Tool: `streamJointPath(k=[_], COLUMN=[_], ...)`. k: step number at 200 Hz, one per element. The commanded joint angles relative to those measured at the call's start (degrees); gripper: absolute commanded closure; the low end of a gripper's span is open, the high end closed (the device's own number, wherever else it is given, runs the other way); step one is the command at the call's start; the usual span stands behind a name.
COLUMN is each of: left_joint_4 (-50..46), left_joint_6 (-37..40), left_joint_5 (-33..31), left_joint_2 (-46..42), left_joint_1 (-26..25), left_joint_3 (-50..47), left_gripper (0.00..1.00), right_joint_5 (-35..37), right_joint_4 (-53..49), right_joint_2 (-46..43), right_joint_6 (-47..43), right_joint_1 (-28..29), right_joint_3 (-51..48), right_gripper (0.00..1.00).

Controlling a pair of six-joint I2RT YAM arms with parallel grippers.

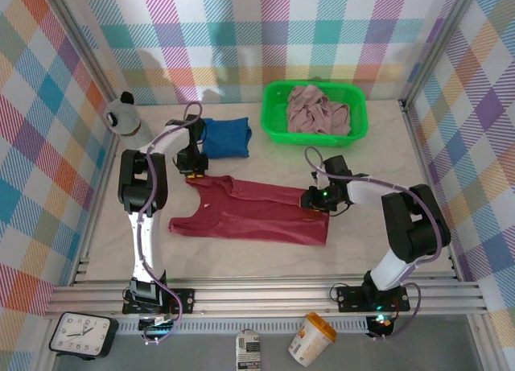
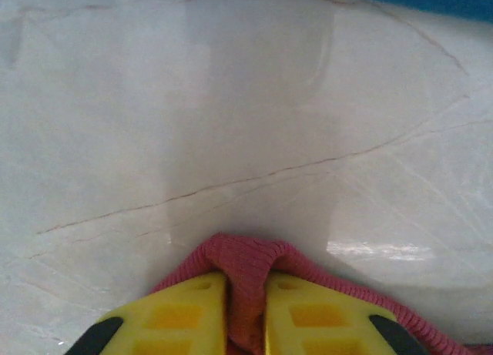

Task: Fold and stack the tank tops

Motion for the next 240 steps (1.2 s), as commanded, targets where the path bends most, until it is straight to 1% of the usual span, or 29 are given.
streamJointPath(k=[1,14,23,38,57,82,107,137,152,182,193,207,240], left_joint_4=[0.56,0.58,0.46,-0.53,-1.51,3.38,5.50,5.98,5.57,6.22,5.96,6.12,6.29], left_joint_6=[0.94,1.24,1.58,2.27,2.66,2.24,2.35,3.54,3.64,6.26,7.08,7.76,7.68], left_joint_5=[-0.38,-0.17,-0.40,-2.00,-2.53,1.65,2.52,1.96,-0.35,-8.43,-10.50,-11.51,-10.70], left_joint_2=[-1.25,-2.01,-2.59,-2.85,-3.49,-9.25,-12.59,-11.11,-10.02,-9.45,-8.79,-7.67,-5.88], left_joint_1=[1.96,2.03,2.05,2.18,2.84,2.95,2.94,2.95,2.95,2.98,3.13,3.19,3.21], left_joint_3=[-0.49,-0.29,-0.12,0.51,-0.17,-6.33,-10.68,-13.76,-13.81,-14.04,-13.59,-13.04,-11.59], left_gripper=[0.90,0.95,1.00,1.00,1.00,1.00,1.00,0.99,0.99,0.99,0.99,0.97,0.94], right_joint_5=[3.18,3.39,3.12,3.25,3.51,3.57,3.81,3.97,3.99,4.52,4.69,4.70,4.29], right_joint_4=[-3.29,-3.23,-3.04,-3.17,-3.14,-1.95,-1.94,-1.57,-1.33,-0.46,-0.26,-0.10,1.64], right_joint_2=[0.65,0.43,0.42,0.69,0.73,0.12,0.18,0.03,-0.25,-0.88,-1.18,-1.34,-3.86], right_joint_6=[-0.92,-1.07,-1.00,-0.59,-0.24,-0.22,0.13,-0.06,0.13,0.75,0.90,0.93,-1.21], right_joint_1=[-1.09,-1.45,-1.78,-1.80,-1.83,-1.84,-1.92,-1.92,-1.92,-1.87,-1.92,-1.95,-1.92], right_joint_3=[-2.38,-2.58,-2.60,-2.37,-2.33,-3.19,-3.08,-3.16,-3.39,-4.16,-4.42,-4.52,-5.45], right_gripper=[0.68,0.68,0.68,0.68,0.68,0.68,0.68,0.68,0.68,0.68,0.68,0.68,0.68])
